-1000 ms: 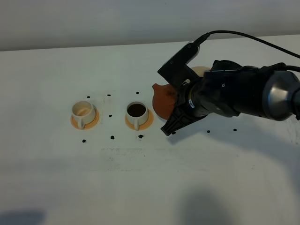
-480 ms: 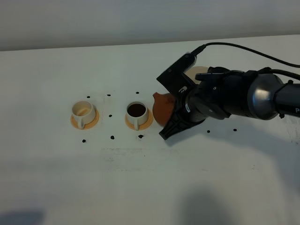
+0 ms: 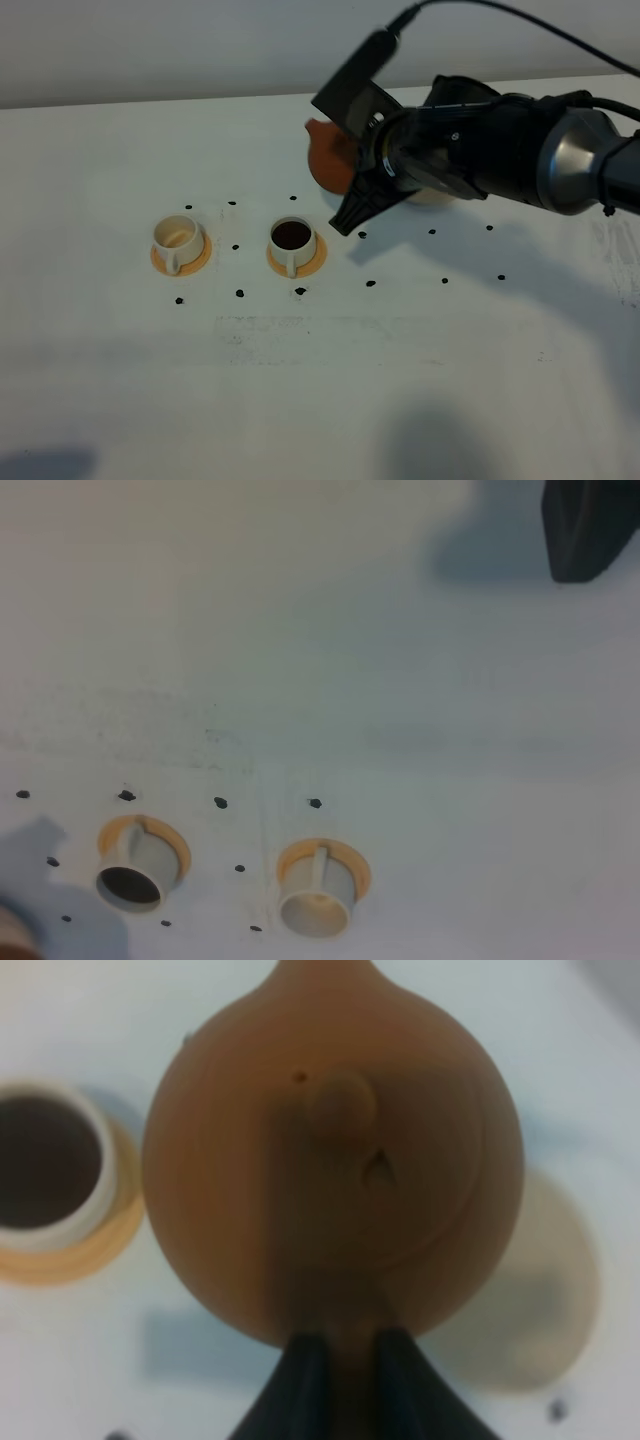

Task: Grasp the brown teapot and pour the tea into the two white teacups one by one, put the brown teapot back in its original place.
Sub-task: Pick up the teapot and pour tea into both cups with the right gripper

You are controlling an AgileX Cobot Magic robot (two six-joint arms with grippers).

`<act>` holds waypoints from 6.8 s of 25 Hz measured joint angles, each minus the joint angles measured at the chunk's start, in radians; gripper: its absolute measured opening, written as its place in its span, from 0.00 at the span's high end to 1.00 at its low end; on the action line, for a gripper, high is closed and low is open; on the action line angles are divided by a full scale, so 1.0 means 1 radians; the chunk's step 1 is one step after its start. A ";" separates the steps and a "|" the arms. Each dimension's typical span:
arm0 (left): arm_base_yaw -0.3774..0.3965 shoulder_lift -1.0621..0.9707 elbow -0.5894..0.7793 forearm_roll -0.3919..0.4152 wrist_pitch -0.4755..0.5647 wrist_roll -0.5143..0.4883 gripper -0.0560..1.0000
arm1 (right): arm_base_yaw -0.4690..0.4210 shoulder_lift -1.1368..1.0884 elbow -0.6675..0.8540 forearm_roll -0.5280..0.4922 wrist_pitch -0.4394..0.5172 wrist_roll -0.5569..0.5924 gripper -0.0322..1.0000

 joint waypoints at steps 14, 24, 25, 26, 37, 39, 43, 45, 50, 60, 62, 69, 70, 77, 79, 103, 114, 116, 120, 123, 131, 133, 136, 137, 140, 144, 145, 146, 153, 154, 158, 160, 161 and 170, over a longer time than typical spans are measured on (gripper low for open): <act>0.000 0.000 0.000 0.000 0.000 0.000 0.64 | 0.105 0.078 -0.088 -0.082 -0.053 -0.175 0.88; 0.000 0.000 0.000 0.000 0.000 0.000 0.64 | 0.164 0.093 -0.099 -0.196 -0.102 -0.241 0.88; 0.000 0.000 0.000 0.000 0.000 0.000 0.64 | 0.168 0.095 -0.099 -0.199 -0.104 -0.242 0.88; 0.000 0.000 0.000 0.000 0.000 0.000 0.64 | 0.171 0.097 -0.099 -0.201 -0.109 -0.242 0.88; 0.000 0.000 0.000 0.000 0.000 0.001 0.64 | 0.181 0.204 -0.188 -0.229 -0.059 -0.244 0.88; 0.000 0.000 0.000 0.000 0.000 0.001 0.64 | 0.181 0.222 -0.213 -0.228 -0.046 -0.244 0.88; 0.000 0.000 0.000 0.000 0.000 0.001 0.64 | 0.184 0.243 -0.238 -0.264 -0.038 -0.244 0.88; 0.000 0.000 0.000 0.000 0.000 0.001 0.64 | 0.185 0.251 -0.239 -0.288 -0.042 -0.244 0.88; 0.000 0.000 0.000 0.000 0.000 0.001 0.64 | 0.197 0.262 -0.239 -0.328 -0.045 -0.245 0.88; 0.000 0.000 0.000 0.000 0.000 0.001 0.64 | 0.212 0.262 -0.239 -0.418 -0.097 -0.245 0.88; 0.000 0.000 0.000 0.000 0.000 0.001 0.64 | 0.212 0.267 -0.239 -0.436 -0.099 -0.245 0.88; 0.000 0.000 0.000 0.000 0.000 0.001 0.64 | 0.212 0.301 -0.239 -0.480 -0.109 -0.245 0.88; 0.000 0.000 0.000 0.000 0.000 0.001 0.64 | 0.212 0.303 -0.239 -0.488 -0.110 -0.245 0.88; 0.000 0.000 0.000 0.000 0.000 0.000 0.64 | 0.212 0.314 -0.239 -0.549 -0.114 -0.245 0.88; 0.000 0.000 0.000 0.000 0.000 0.000 0.64 | 0.212 0.314 -0.239 -0.573 -0.116 -0.245 0.88; 0.000 0.000 0.000 0.000 0.000 0.000 0.64 | 0.212 0.314 -0.239 -0.635 -0.113 -0.395 0.88; 0.000 0.000 0.000 0.000 0.000 0.001 0.64 | 0.212 0.314 -0.239 -0.694 -0.113 -0.401 0.88; 0.000 0.000 0.000 0.000 0.000 0.001 0.64 | 0.212 0.314 -0.239 -0.700 -0.113 -0.401 0.88; 0.000 0.000 0.000 0.000 0.000 0.001 0.64 | 0.212 0.314 -0.239 -0.716 -0.121 -0.402 0.88; 0.000 0.000 0.000 0.000 0.000 0.001 0.64 | 0.212 0.314 -0.239 -0.719 -0.132 -0.415 0.88; 0.000 0.000 0.000 0.000 0.000 0.001 0.64 | 0.212 0.314 -0.239 -0.719 -0.136 -0.484 0.88; 0.000 0.000 0.000 0.000 0.000 0.001 0.64 | 0.212 0.314 -0.239 -0.719 -0.137 -0.495 0.88; 0.000 0.000 0.000 0.000 0.000 0.001 0.64 | 0.212 0.314 -0.239 -0.722 -0.138 -0.506 0.88; 0.000 0.000 0.000 0.000 0.000 0.001 0.64 | 0.212 0.314 -0.239 -0.722 -0.139 -0.507 0.88; 0.000 0.000 0.000 0.000 0.000 0.001 0.64 | 0.212 0.314 -0.239 -0.730 -0.139 -0.509 0.88; 0.000 0.000 0.000 0.000 0.000 0.001 0.64 | 0.212 0.314 -0.239 -0.749 -0.139 -0.511 0.88; 0.000 0.000 0.000 0.000 0.000 0.001 0.64 | 0.212 0.314 -0.239 -0.751 -0.139 -0.512 0.88; 0.000 0.000 0.000 0.000 0.000 0.001 0.64 | 0.212 0.314 -0.239 -0.751 -0.139 -0.513 0.88; 0.000 0.000 0.000 0.000 0.000 -0.001 0.64 | 0.212 0.314 -0.239 -0.773 -0.139 -0.513 0.88; 0.000 0.000 0.000 0.000 0.000 -0.001 0.64 | 0.212 0.314 -0.239 -0.774 -0.138 -0.513 0.88; 0.000 0.000 0.000 0.000 0.000 -0.001 0.64 | 0.212 0.314 -0.239 -0.781 -0.136 -0.513 0.88; 0.000 0.000 0.000 0.000 0.000 -0.001 0.64 | 0.212 0.314 -0.239 -0.788 -0.132 -0.513 0.88; 0.000 0.000 0.000 0.000 0.000 0.000 0.64 | 0.212 0.314 -0.239 -0.789 -0.130 -0.513 0.88; 0.000 0.000 0.000 0.000 0.000 0.000 0.64 | 0.212 0.314 -0.239 -0.822 -0.105 -0.514 0.88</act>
